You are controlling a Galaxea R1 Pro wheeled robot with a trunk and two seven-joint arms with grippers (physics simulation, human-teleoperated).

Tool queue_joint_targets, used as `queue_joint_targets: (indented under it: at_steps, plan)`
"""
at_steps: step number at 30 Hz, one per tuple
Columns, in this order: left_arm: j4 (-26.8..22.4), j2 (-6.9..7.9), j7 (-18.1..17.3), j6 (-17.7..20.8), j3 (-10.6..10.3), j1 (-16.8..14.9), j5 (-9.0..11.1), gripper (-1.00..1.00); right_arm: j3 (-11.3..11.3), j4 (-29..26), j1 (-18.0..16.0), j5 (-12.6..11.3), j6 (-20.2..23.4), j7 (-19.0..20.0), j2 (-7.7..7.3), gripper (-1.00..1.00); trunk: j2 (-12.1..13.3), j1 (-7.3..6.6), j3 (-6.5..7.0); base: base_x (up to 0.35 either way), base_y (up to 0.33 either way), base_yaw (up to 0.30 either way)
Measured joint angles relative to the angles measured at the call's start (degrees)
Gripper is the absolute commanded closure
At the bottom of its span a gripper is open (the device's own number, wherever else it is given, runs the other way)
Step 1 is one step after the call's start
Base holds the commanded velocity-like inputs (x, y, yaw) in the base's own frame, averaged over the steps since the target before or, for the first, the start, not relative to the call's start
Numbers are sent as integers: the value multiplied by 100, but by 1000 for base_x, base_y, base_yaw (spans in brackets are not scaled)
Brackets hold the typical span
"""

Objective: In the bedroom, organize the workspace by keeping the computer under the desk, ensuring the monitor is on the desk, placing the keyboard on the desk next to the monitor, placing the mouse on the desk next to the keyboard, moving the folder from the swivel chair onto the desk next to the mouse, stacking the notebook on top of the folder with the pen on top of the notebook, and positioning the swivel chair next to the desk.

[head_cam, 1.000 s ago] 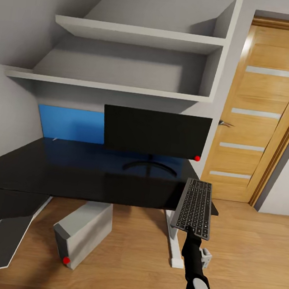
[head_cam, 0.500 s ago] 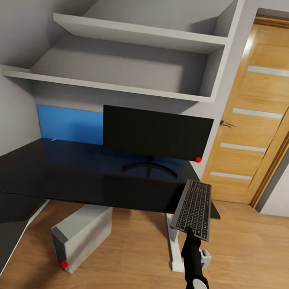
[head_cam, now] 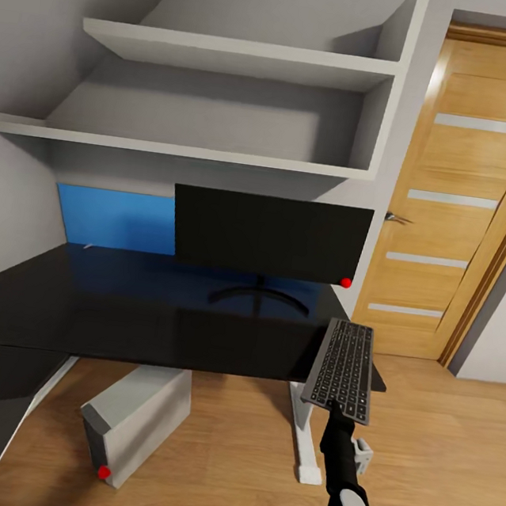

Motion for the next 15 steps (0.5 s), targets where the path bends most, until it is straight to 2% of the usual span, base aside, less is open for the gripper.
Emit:
queue_joint_targets:
  at_steps: [3,8,15]
  plan:
    - [0,0,0,-2,0,1,-5,-100,-13,0,0,1,-32,-18,0,100,0,0,0,6,-3,0]
    - [1,0,0,-2,0,1,-2,-100,-17,-1,-3,7,-344,-32,-7,100,0,0,0,1,0,0]
    - [1,0,0,-6,5,1,-8,-100,-15,0,0,12,-411,-34,-18,100,0,0,0,1,0,0]
